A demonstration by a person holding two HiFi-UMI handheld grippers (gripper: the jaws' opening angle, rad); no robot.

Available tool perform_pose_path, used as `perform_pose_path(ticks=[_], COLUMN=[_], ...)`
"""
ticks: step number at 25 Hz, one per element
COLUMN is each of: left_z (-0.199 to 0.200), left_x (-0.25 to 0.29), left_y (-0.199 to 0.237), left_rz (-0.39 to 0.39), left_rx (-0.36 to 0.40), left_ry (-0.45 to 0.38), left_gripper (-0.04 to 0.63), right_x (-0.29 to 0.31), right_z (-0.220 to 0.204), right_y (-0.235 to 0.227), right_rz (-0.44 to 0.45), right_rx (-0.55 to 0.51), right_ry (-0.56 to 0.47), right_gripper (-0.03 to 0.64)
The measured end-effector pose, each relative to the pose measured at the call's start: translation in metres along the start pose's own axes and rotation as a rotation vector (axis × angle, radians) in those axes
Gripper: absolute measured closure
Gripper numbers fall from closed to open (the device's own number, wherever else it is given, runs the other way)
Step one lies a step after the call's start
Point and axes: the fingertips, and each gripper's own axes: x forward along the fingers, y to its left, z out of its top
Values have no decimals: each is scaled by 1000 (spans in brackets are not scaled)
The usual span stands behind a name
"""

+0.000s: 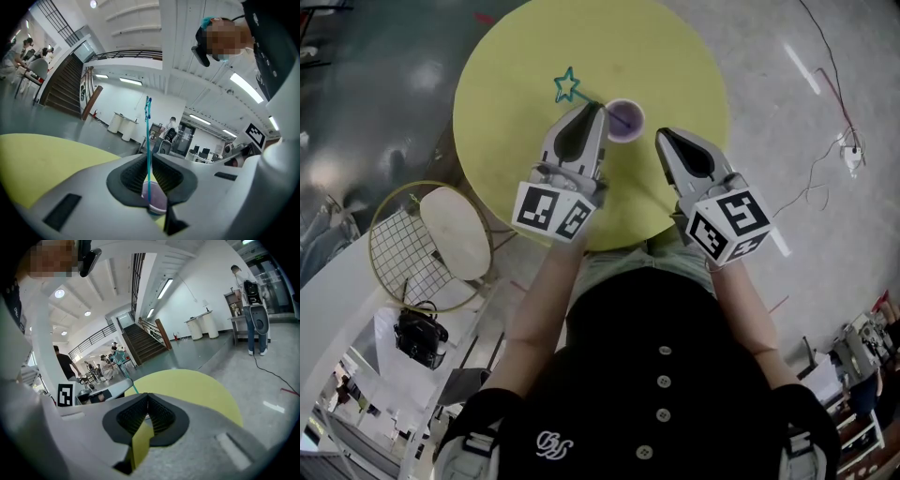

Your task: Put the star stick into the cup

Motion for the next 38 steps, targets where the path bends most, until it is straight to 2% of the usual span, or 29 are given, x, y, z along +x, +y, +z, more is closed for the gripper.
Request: perform_pose_path(ticks=[10, 14, 25, 28, 33, 38], left_z=[-4, -8, -16, -12, 1, 19], left_x=[-7, -7, -8, -11, -26, -41], left_y=[13, 14, 16, 14, 5, -12], left_rz=[29, 38, 79, 79, 84, 64], left_rx=[-16, -35, -59, -57, -110, -76], left_ry=[21, 35, 54, 45, 24, 7], left_gripper=[569, 501, 462, 462, 462, 462], right_x=[5, 1, -8, -9, -12, -16], right_z=[-6, -7, -5, -3, 2, 10], right_y=[8, 8, 9, 11, 19, 33], right_rz=[4, 9, 41, 46, 68, 100], right_rx=[10, 13, 13, 4, -19, -62], right_ry=[3, -4, -12, -18, -26, -35], right_gripper=[614, 614, 614, 614, 614, 614])
